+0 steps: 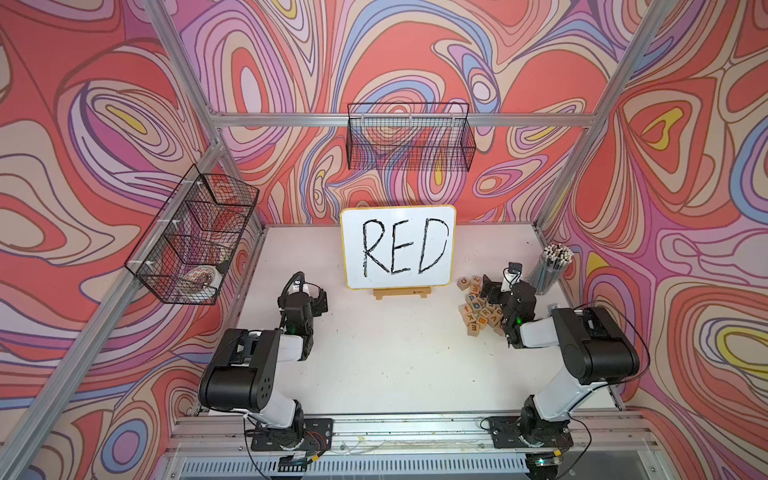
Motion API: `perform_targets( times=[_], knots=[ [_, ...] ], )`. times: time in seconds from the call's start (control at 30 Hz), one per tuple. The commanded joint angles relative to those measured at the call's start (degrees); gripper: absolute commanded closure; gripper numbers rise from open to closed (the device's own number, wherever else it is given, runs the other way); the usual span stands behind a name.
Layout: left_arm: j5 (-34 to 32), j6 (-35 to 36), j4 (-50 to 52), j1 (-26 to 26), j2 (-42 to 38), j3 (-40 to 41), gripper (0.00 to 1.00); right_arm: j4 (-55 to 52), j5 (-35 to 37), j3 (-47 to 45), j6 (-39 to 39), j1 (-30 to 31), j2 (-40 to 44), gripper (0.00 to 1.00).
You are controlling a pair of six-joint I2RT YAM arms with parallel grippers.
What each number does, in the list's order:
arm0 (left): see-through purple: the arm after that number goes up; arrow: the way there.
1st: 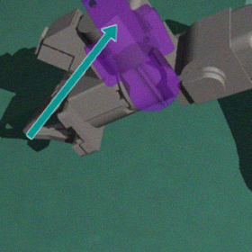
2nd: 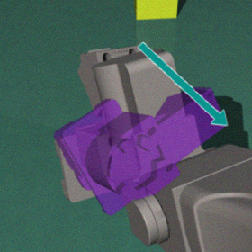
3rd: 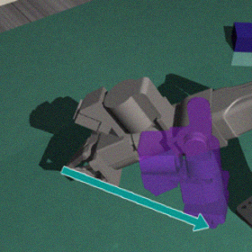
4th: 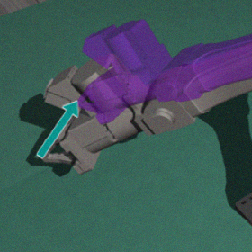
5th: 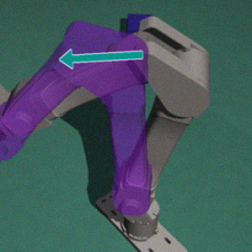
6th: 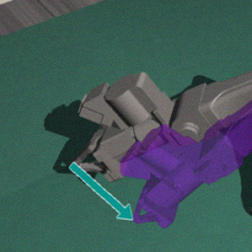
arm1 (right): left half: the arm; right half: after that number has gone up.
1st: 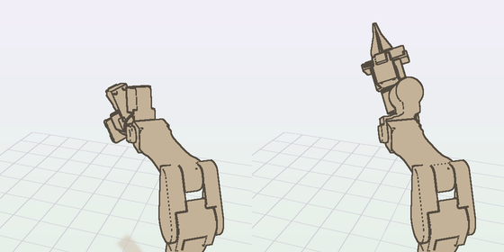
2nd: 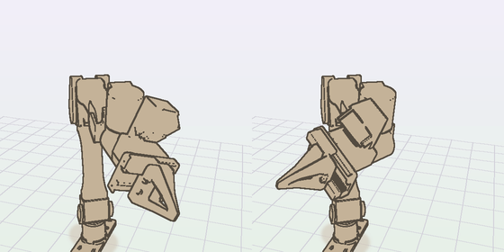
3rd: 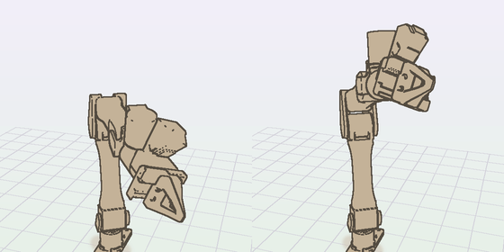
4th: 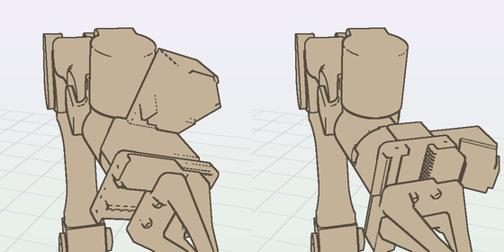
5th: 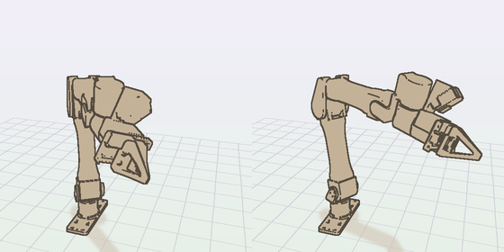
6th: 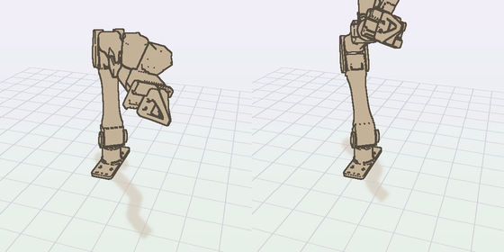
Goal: Assemble the uppercase word "red" with letter blocks
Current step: Pick up the letter block from the center of the board.
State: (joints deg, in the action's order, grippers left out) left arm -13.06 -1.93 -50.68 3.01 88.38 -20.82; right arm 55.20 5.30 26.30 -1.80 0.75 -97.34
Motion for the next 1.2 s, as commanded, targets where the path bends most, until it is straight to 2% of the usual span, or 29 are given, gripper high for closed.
perform_targets(
  times=[0.0, 0.83, 0.93, 1.03, 1.1, 1.13, 1.17],
  knots=[
    [0.1, -0.1, -2.1, -0.2, 0.2, -0.2, 0.0, -0.9, 0.2, 0.8, -0.4, -0.2, -0.6, 0.04],
    [0.2, 0.0, -1.7, -0.3, 0.2, -0.4, 0.0, -1.0, 0.1, 0.8, -0.5, -0.2, -0.7, 0.02],
    [0.2, 0.1, -1.8, -0.2, 0.2, -0.4, 0.01, -0.9, 0.1, 0.8, -0.4, -0.1, -0.7, 0.07],
    [-0.9, -0.1, -2.3, -0.2, -0.2, -0.1, 0.09, -0.8, 0.2, 0.6, -0.4, -0.2, -0.5, 0.13],
    [-1.2, -1.1, 1.0, -0.2, -3.7, 0.3, 0.14, -0.5, 0.9, 0.6, 0.0, -0.1, -0.1, 0.15],
    [-2.6, -0.2, -1.8, 0.2, -4.6, 1.5, 0.16, -2.9, 0.7, 1.4, 0.2, -0.1, 1.0, 0.16],
    [-7.0, 0.6, -1.8, 1.9, -6.9, 2.2, 0.15, -8.2, 0.1, 3.1, 0.5, -0.1, 3.1, 0.18]
  ],
)
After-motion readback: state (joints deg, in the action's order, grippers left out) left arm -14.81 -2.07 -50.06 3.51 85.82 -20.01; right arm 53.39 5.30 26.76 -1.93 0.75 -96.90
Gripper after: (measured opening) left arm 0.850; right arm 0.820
